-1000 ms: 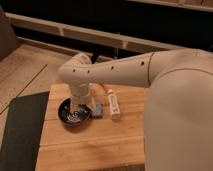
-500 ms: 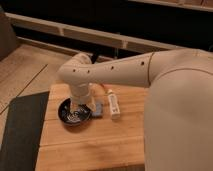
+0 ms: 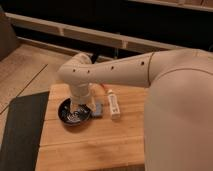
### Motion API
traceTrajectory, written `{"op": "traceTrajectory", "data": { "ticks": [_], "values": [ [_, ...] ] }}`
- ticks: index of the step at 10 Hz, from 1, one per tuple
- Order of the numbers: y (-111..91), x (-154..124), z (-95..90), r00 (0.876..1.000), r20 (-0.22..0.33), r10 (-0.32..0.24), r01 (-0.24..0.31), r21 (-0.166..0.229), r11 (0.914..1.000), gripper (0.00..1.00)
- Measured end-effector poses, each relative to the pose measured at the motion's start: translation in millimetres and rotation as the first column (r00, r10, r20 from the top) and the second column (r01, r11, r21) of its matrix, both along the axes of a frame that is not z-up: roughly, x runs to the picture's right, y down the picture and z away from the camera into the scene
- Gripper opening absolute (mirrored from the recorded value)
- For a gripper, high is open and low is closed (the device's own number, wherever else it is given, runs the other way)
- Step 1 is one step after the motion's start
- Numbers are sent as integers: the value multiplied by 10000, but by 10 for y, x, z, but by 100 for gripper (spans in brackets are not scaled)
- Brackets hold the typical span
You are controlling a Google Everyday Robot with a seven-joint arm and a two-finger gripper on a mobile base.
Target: Drag the ceramic bowl in a circle
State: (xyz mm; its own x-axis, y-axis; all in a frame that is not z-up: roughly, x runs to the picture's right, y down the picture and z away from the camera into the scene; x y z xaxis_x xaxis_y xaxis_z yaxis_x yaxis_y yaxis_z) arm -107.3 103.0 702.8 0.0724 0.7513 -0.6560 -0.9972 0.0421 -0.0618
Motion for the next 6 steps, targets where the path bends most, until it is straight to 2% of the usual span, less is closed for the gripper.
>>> {"op": "traceTrajectory", "data": {
  "ticks": [5, 6],
  "values": [
    [-13, -1, -1, 10000, 9, -32, 32, 58, 10000, 65],
    [-95, 3, 11, 9998, 40, -187, 185, 372, 9991, 65]
  ]
}}
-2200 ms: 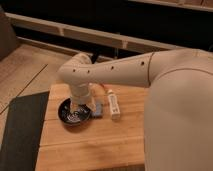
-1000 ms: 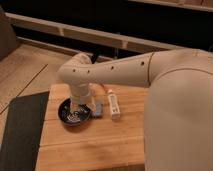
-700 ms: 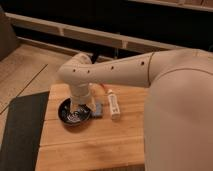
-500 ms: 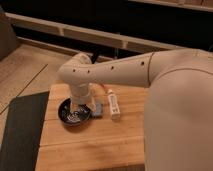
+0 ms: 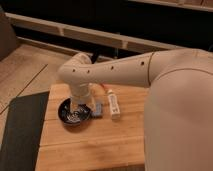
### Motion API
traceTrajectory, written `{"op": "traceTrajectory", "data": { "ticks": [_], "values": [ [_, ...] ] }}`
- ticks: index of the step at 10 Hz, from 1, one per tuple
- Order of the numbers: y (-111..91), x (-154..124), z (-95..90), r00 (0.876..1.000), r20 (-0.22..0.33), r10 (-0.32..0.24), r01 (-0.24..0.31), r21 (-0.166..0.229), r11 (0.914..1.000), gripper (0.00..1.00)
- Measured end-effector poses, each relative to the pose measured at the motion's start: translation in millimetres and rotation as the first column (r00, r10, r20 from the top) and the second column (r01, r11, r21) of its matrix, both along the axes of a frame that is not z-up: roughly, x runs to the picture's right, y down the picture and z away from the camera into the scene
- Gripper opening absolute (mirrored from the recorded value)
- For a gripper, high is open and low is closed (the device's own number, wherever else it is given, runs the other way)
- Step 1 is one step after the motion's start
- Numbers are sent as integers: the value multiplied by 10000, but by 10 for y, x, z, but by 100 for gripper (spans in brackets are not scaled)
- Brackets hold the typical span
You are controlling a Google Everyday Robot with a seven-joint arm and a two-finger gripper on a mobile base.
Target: Drag the ceramic bowl in a circle
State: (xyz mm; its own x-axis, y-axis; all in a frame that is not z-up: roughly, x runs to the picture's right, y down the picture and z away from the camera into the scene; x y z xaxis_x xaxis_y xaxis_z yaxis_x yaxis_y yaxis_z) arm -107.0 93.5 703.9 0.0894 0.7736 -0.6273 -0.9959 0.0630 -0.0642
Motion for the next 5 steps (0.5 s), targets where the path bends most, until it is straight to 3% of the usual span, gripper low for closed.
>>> {"op": "traceTrajectory", "data": {
  "ticks": [2, 3, 5],
  "values": [
    [-341, 14, 53, 9969, 344, -711, 671, 1055, 9921, 65],
    [-630, 27, 96, 9917, 604, -1131, 1006, 1806, 9784, 65],
    [-817, 65, 124, 9906, 675, -1193, 1017, 2222, 9697, 65]
  ]
}}
